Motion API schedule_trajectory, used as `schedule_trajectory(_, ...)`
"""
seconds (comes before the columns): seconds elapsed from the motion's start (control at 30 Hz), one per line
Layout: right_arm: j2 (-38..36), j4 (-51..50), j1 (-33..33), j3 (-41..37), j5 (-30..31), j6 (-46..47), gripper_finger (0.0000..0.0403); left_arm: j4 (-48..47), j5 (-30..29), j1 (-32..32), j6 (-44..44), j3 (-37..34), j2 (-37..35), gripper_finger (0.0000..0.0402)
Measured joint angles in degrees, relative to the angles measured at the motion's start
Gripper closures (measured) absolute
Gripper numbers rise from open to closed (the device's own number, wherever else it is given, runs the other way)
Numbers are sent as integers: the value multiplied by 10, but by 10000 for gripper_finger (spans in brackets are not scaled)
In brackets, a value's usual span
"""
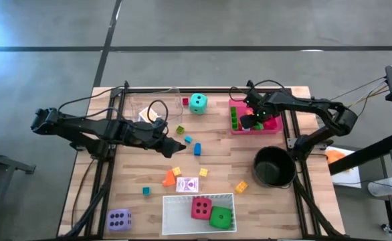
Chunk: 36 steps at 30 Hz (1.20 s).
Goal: Pick & Place Toys
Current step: Put the green game piece into the red bin, then put the violet dice into the white bin
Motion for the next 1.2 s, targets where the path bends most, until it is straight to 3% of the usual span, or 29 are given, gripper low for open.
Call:
schedule_trajectory(0.63, -1, 2, 0, 0, -6, -29, 241, -2, 0, 0, 0, 0, 0, 152)
schedule_trajectory(0.93, -1, 2, 0, 0, -4, -26, 76, -2, 0, 0, 0, 0, 0, 152)
schedule_trajectory(1.2, -16, -1, 0, 0, 0, -16, 49, -27, 0, 0, -6, 0, 0, 152)
